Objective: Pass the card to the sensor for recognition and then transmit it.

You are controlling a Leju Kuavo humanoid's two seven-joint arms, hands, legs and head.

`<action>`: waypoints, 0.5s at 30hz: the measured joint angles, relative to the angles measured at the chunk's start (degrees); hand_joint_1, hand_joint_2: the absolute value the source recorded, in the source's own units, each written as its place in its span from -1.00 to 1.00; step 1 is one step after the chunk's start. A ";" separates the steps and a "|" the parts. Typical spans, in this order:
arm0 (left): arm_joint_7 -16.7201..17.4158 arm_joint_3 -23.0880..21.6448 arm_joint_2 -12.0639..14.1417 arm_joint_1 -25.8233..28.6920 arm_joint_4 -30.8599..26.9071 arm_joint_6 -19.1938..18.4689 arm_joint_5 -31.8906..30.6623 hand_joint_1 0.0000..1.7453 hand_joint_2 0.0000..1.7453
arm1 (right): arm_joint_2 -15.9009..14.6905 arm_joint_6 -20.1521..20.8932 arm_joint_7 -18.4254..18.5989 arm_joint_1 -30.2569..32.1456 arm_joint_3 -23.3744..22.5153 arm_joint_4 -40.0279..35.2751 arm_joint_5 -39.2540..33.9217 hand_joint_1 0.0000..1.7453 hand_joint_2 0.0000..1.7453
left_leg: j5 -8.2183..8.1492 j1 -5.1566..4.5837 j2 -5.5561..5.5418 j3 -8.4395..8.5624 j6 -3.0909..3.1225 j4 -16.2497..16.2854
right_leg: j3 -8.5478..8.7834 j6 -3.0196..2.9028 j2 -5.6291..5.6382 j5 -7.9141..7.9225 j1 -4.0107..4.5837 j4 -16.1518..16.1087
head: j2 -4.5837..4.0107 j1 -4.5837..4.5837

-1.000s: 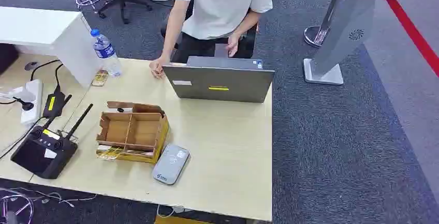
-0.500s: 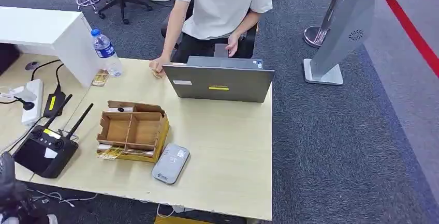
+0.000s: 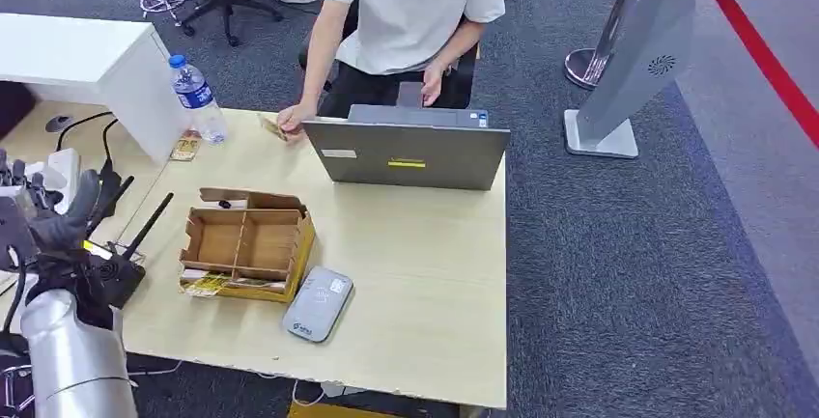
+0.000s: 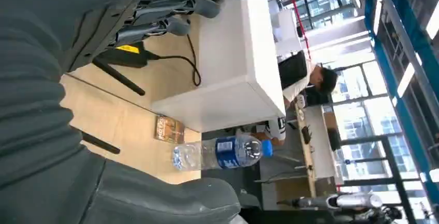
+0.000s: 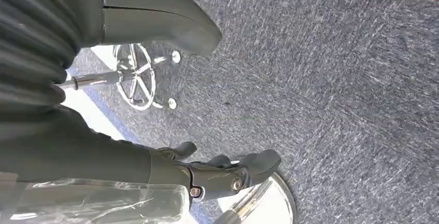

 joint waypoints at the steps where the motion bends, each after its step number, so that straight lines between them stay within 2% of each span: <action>1: 0.57 -1.30 0.16 -0.97 0.50 0.39 -1.69 -1.00 1.00 | 0.00 0.15 0.07 -0.03 0.02 0.00 0.06 -1.00 1.00 | 0.02 0.00 0.00 -0.02 0.03 0.00 | 0.00 0.01 -0.01 0.01 0.00 0.00 | 0.00 0.00; 15: 7.69 -15.81 3.35 -13.59 7.71 4.43 -22.67 -1.00 1.00 | 0.00 1.25 1.62 -0.67 0.52 0.00 2.10 -1.00 1.00 | 0.15 0.00 0.02 -0.12 0.02 0.02 | -0.11 0.03 0.02 0.15 0.00 0.01 | 0.00 0.00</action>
